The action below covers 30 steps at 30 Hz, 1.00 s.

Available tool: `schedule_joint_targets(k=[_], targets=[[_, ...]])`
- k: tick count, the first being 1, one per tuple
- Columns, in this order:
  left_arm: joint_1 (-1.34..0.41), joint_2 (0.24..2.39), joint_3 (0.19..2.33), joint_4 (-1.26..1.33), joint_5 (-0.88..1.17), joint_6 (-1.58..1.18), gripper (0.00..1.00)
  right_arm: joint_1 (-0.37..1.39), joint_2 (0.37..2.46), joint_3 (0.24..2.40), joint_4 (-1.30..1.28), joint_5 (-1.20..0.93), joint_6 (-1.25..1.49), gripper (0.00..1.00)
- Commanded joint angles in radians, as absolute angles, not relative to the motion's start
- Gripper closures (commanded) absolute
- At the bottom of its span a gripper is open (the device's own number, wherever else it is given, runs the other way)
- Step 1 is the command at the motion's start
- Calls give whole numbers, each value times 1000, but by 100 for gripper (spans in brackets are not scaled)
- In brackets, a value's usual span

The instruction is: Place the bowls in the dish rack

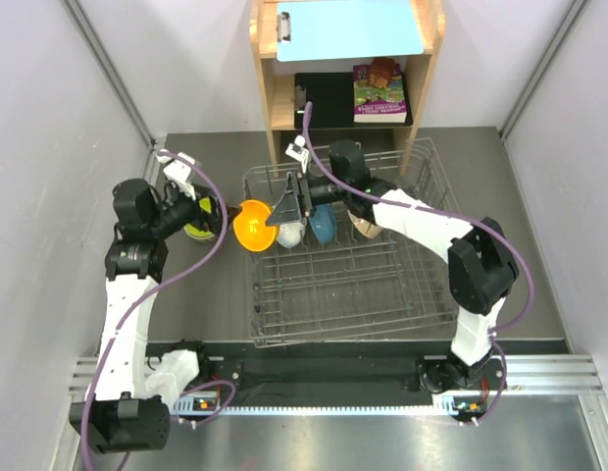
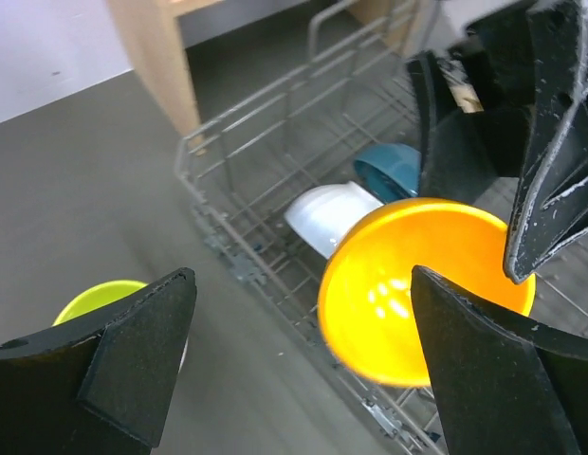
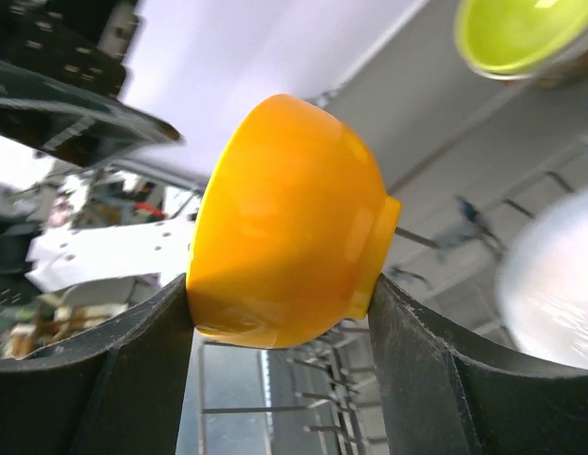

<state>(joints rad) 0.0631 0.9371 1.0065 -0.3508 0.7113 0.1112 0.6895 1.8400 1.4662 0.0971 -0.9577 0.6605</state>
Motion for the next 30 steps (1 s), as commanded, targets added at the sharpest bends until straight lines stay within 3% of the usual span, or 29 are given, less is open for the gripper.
schedule_joint_targets(k=[1,15,21,30], targets=[[100,926,1055,-285,632,71,1,643,1712,1505,2,-830,497,100],[161,1068,983,-324,215,152,1,549,1471,1565,-343,-238,79,100],[173,1123,884,-255,172,213,1,549,1387,1540,-416,-16,-121,100],[196,1207,833,-173,187,215,2,545,1345,1473,-480,152,-268,100]])
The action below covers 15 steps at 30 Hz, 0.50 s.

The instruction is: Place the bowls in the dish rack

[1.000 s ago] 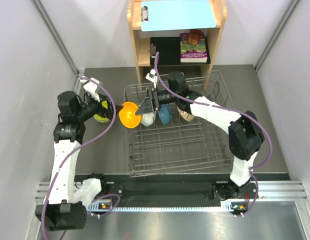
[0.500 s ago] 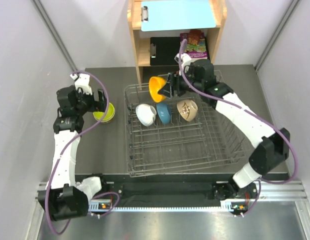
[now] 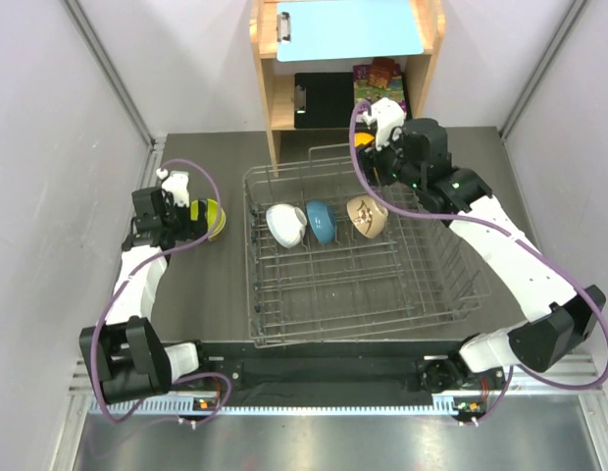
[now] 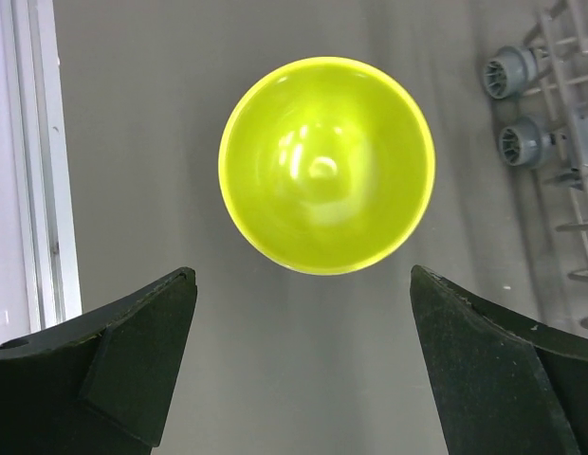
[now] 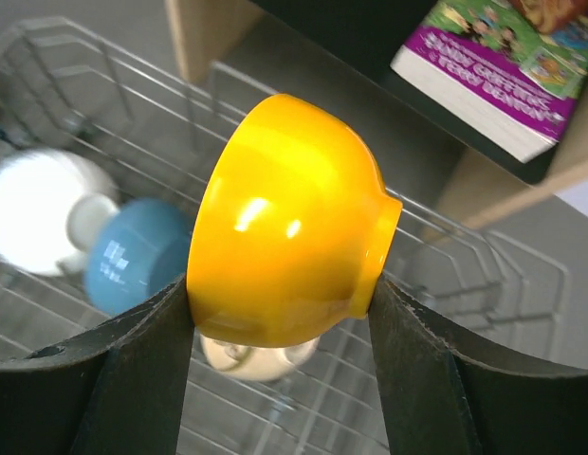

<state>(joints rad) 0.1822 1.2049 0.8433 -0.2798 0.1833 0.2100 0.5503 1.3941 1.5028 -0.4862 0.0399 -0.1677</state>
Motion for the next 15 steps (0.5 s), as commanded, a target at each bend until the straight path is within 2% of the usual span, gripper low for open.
schedule_joint_targets(k=[1,15], targets=[[196,1206,831,-169,190,215,2,545,1341,1459,-477,161,-271,100],[199,1207,816,-153,212,209,3,529,1367,1296,-411,426,-345,100]])
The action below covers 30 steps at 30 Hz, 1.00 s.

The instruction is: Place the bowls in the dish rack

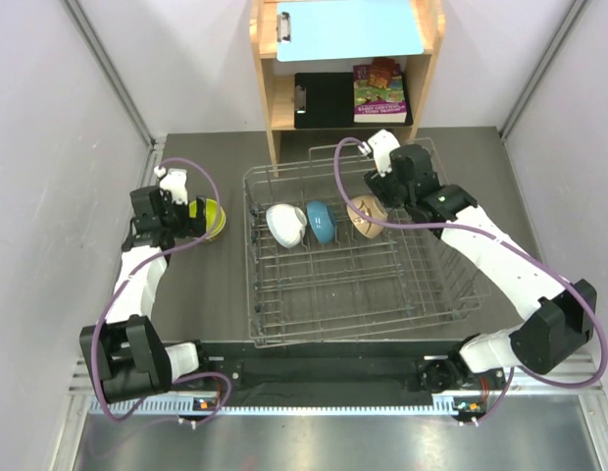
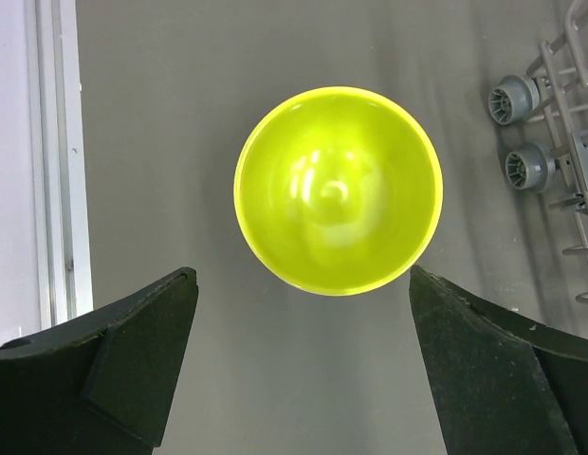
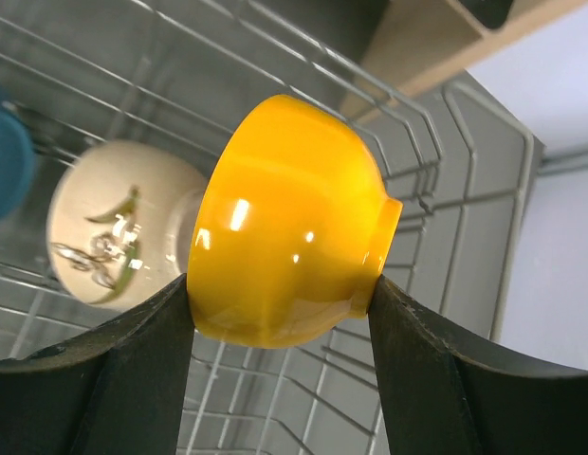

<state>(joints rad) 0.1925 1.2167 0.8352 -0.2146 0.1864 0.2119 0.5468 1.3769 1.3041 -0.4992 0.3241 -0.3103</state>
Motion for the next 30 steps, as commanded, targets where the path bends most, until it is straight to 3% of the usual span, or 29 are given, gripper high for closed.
schedule_joint_targets(k=[1,12,30], targets=[[201,1207,810,-147,215,207,3,525,1370,1281,-408,425,-345,100],[201,1193,785,-140,221,207,4,426,1465,1216,-339,385,-359,100],[204,1177,769,-140,236,195,4,414,1646,1239,-253,434,-380,100]])
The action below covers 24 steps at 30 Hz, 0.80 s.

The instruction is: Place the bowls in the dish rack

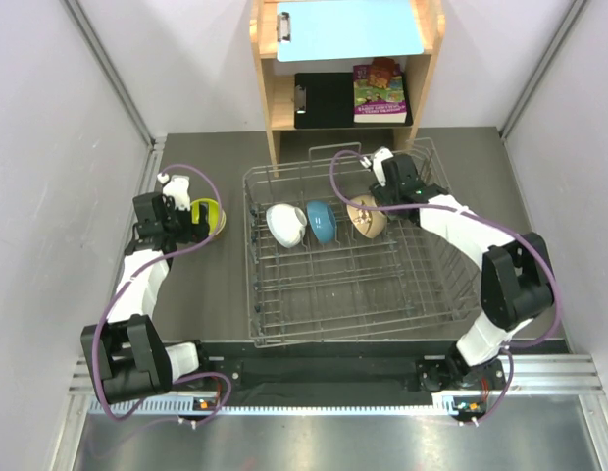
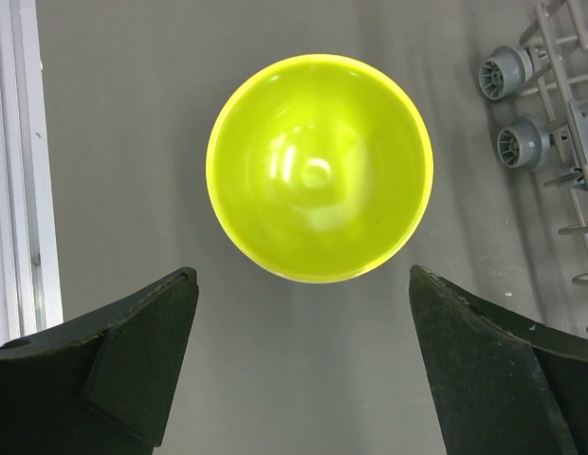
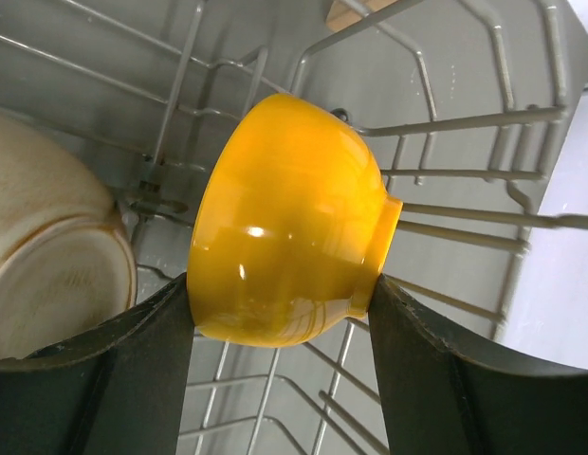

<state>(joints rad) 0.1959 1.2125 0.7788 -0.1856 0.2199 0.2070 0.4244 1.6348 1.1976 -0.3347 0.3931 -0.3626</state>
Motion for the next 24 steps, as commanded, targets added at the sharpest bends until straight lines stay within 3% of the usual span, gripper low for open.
schedule_joint_targets(k=[1,4,6,10,13,22,24], targets=[[204,1177,767,-138,236,193,4,414,1657,1239,-250,436,-383,100],[204,1177,765,-135,238,193,4,416,1677,1250,-242,443,-387,98],[206,1175,762,-137,241,195,4,414,1692,1261,-244,446,-388,89],[207,1175,759,-137,241,196,4,414,1707,1273,-252,445,-394,49],[209,1175,758,-137,242,195,4,416,1710,1281,-259,436,-394,31],[209,1175,759,-137,250,193,4,414,1694,1301,-298,422,-399,5],[209,1177,758,-137,250,192,4,414,1684,1310,-316,414,-399,4]])
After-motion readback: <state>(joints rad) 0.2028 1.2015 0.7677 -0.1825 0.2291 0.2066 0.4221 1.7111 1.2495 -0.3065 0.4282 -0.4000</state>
